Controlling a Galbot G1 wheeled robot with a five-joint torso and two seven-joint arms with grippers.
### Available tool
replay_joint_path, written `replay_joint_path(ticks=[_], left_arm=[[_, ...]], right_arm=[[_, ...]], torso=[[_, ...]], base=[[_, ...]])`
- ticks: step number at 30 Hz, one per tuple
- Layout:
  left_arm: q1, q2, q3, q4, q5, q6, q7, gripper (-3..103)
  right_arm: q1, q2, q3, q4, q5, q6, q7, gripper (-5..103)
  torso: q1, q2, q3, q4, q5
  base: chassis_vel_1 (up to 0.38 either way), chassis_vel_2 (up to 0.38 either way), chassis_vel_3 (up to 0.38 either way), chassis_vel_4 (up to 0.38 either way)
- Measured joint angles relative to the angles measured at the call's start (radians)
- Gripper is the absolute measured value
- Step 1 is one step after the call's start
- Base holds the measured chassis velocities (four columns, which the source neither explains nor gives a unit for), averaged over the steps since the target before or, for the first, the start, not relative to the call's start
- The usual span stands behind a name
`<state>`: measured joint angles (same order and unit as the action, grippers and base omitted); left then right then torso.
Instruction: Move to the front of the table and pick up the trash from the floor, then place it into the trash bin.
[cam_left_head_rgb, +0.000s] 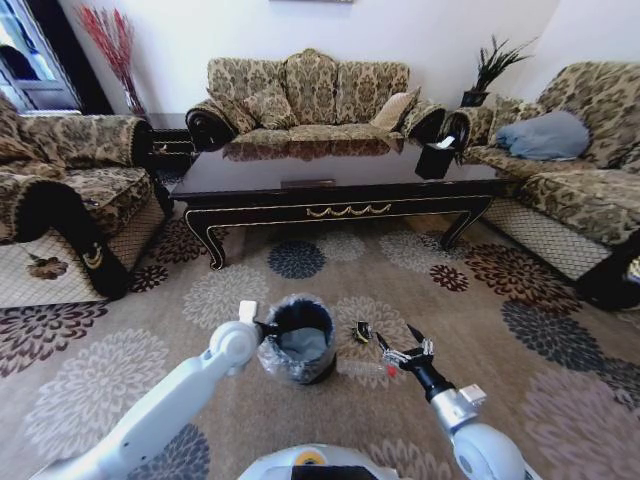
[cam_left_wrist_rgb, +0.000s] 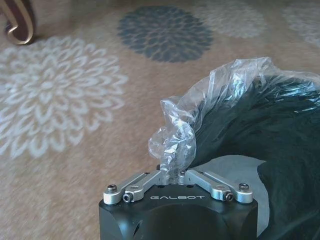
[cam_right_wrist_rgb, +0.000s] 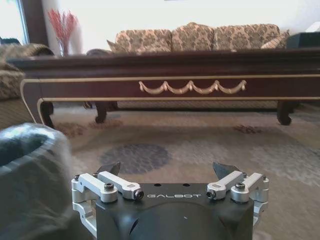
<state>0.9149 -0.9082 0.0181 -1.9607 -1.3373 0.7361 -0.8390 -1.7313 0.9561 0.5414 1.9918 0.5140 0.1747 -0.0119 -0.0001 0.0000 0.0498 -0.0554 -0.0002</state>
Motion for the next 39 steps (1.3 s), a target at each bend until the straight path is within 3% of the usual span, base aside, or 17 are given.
replay_joint_path(ticks=[5,8,9,12,13,16,20,23,24,26,27,30,39], left_arm=[[0.058,0.013,-0.044,-0.012,0.016,0.0,0.015,2],[0.077,0.015,-0.067,-0.025,0.016,-0.001,0.02,2],[0.077,0.015,-0.067,-0.025,0.016,-0.001,0.02,2],[0.079,0.008,-0.069,-0.03,0.016,-0.002,0.018,2],[0.079,0.008,-0.069,-0.03,0.016,-0.002,0.018,2],[0.086,0.005,-0.071,-0.047,0.014,-0.003,0.011,2],[0.097,0.008,-0.079,-0.063,0.009,-0.003,0.006,2],[0.109,0.027,-0.089,-0.081,0.003,-0.003,-0.001,2],[0.109,0.027,-0.089,-0.081,0.003,-0.003,-0.001,2],[0.113,0.038,-0.092,-0.087,0.002,-0.003,-0.004,2],[0.113,0.038,-0.092,-0.087,0.002,-0.003,-0.004,2],[0.115,0.045,-0.092,-0.095,-0.002,-0.003,-0.007,2],[0.092,0.056,-0.082,-0.093,-0.02,-0.003,-0.011,2]], right_arm=[[0.022,-0.017,-0.002,-0.107,-0.042,0.021,-0.011,100],[0.044,-0.029,-0.002,-0.19,-0.191,0.002,0.018,100],[0.044,-0.029,-0.002,-0.19,-0.191,0.002,0.018,100],[0.073,-0.03,-0.009,-0.287,-0.401,-0.011,0.048,100],[0.073,-0.03,-0.009,-0.287,-0.401,-0.011,0.048,100],[0.099,-0.041,-0.027,-0.38,-0.516,0.018,0.024,100],[0.118,-0.052,-0.039,-0.447,-0.593,0.043,-0.014,100],[0.162,-0.058,-0.052,-0.532,-0.764,0.097,-0.023,100],[0.162,-0.058,-0.052,-0.532,-0.764,0.097,-0.023,100],[0.201,-0.052,-0.062,-0.581,-0.891,0.143,-0.015,100],[0.201,-0.052,-0.062,-0.581,-0.891,0.143,-0.015,100],[0.261,-0.036,-0.079,-0.647,-1.026,0.203,-0.005,100],[0.32,-0.022,-0.145,-0.717,-1.041,0.207,-0.02,100]], torso=[[0.0,0.0,0.0,0.0,0.0002],[0.0,0.0,0.0,-0.0002,0.0002],[0.0,0.0,0.0,-0.0002,0.0002],[0.0,0.0,0.0,-0.0003,0.0002],[0.0,0.0,0.0,-0.0003,0.0002],[0.0,0.0,0.0,-0.0002,0.0003],[0.0,0.0,0.0,-0.0003,0.0002],[0.0,0.0,0.0,-0.0002,0.0003],[0.0,0.0,0.0,-0.0002,0.0003],[0.0,0.0,0.0,-0.0001,0.0001],[0.0,0.0,0.0,-0.0001,0.0001],[0.0,0.0,0.0,0.0,0.0001],[0.0,0.0,0.0,-0.0005,0.0]], base=[[0.0,0.0,0.0,0.0],[0.0,0.0,0.0,0.0],[0.0,0.0,0.0,0.0],[0.0,0.0,0.0,0.0],[0.0,0.0,0.0,0.0],[0.0,0.0,0.0,0.0],[0.0,0.0,0.0,0.0],[0.0,0.0,0.0,0.0],[0.0,0.0,0.0,0.0],[0.0,0.0,0.0,0.0],[0.0,0.0,0.0,0.0],[0.0,0.0,0.0,0.0],[0.0,0.0,0.0,0.0]])
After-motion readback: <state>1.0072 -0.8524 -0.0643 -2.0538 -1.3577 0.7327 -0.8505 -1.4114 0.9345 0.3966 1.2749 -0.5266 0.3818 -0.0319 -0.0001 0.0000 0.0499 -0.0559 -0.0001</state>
